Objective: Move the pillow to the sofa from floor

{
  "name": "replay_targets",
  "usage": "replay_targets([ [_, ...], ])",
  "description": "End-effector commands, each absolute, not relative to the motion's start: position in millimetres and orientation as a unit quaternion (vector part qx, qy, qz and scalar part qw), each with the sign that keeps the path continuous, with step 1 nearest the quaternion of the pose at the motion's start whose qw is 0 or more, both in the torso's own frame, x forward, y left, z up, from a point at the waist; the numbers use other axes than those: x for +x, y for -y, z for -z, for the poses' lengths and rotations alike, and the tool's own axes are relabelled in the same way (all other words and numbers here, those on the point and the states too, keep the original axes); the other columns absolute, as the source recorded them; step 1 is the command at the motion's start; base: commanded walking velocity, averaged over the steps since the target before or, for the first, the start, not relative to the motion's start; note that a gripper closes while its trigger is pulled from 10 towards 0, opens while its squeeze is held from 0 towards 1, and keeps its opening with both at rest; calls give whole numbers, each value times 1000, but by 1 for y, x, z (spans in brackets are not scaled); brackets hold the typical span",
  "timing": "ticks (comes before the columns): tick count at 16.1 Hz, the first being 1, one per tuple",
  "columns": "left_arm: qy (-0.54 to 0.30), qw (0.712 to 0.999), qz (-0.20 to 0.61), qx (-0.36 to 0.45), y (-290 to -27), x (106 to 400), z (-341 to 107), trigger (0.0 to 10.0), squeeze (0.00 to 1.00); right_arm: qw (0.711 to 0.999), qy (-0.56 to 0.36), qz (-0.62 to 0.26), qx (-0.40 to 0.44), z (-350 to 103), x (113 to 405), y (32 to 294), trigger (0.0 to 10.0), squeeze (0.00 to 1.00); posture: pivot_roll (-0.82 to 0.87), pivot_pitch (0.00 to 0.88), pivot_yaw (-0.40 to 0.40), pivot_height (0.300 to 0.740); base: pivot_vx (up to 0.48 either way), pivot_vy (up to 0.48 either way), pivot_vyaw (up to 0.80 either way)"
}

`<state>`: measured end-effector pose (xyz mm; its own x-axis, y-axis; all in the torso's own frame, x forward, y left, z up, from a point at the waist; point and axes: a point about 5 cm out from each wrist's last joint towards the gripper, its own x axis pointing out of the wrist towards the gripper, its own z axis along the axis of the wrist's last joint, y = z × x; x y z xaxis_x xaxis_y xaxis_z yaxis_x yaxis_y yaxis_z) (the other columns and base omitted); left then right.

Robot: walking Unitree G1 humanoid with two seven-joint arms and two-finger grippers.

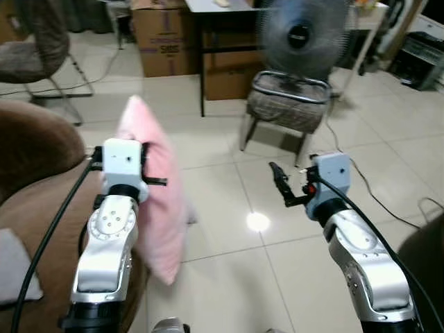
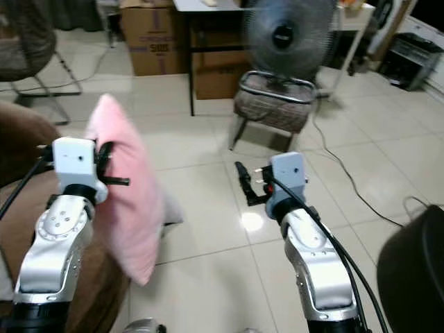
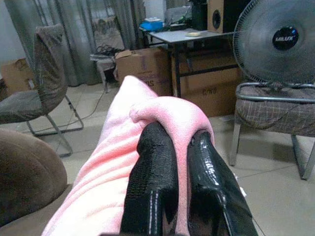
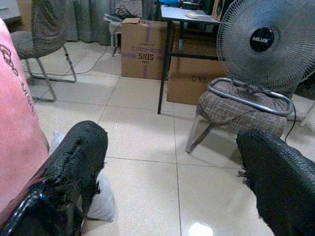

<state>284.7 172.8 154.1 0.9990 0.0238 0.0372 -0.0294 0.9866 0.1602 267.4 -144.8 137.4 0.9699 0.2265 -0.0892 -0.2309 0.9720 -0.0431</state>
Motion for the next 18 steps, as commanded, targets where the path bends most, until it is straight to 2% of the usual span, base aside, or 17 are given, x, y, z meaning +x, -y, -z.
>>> replay_targets([
  [1,42,996,-3,82,-170,289,-164,10000,0,993,-30,-110,-27,-143,269,145,10000,0,14,0,12,740,0,0,0],
  [3,38,995,-5,91,-169,296,-165,10000,0,992,-22,-119,-23,-145,275,141,10000,0,23,0,5,740,0,0,0],
  [7,53,994,-7,93,-170,298,-170,10000,0,988,-21,-148,-29,-145,280,131,10000,0,52,0,-24,740,0,0,800],
  [13,47,994,-9,99,-173,294,-171,10000,0,988,-36,-147,-39,-139,279,134,10000,0,58,0,-38,740,292,0,800],
  [18,43,994,4,103,-169,295,-169,10000,0,991,-42,-125,-37,-135,281,139,10000,0,58,0,-26,740,312,0,0],
])
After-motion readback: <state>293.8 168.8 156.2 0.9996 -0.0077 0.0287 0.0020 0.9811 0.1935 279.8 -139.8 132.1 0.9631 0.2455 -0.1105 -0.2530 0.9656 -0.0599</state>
